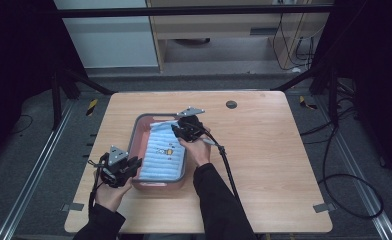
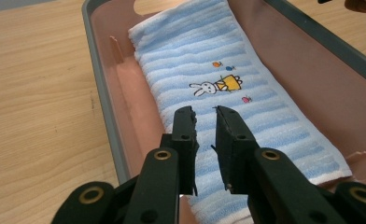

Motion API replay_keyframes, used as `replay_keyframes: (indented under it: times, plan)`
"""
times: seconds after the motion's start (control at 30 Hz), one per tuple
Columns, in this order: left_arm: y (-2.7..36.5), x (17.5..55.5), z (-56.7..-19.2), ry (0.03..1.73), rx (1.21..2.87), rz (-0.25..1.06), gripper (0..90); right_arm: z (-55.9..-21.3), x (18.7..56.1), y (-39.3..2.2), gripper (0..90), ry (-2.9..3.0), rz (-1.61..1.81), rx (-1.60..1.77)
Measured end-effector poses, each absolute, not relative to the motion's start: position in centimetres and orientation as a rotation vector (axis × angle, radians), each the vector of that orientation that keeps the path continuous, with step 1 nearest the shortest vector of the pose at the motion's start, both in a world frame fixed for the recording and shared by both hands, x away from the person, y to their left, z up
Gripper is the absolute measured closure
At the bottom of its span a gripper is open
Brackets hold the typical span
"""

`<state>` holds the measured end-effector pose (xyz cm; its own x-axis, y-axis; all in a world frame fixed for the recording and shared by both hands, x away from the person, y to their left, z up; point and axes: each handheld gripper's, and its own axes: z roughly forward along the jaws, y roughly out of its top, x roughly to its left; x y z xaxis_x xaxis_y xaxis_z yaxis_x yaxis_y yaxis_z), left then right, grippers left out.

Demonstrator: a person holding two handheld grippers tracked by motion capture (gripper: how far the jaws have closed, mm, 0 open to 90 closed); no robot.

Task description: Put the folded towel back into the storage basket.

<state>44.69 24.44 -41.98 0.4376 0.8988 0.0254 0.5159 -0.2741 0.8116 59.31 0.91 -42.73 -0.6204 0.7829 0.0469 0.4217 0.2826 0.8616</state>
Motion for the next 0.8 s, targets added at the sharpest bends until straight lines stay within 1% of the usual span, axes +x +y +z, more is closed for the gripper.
replay_keyframes:
  times: [0.1,0.3,0.5,0.6,0.8]
  plan:
    - [24.5,44.5,-41.7,1.177,1.923,0.648,75.5,-42.1,58.9,0.2,63.0,2.146,1.298,1.076]
    - [25.1,44.3,-41.0,1.155,1.885,0.646,70.8,-40.9,57.8,-2.3,51.5,2.077,1.34,1.07]
    - [25.5,44.2,-40.9,1.149,1.871,0.646,66.4,-39.8,56.5,-5.8,41.2,2.016,1.365,1.082]
    - [25.6,44.2,-40.9,1.137,1.874,0.652,62.6,-39.5,55.7,-7.8,36.1,1.993,1.371,1.104]
    - [25.7,44.4,-41.1,1.138,1.871,0.668,54.8,-39.7,54.0,-11.6,29.5,1.954,1.358,1.127]
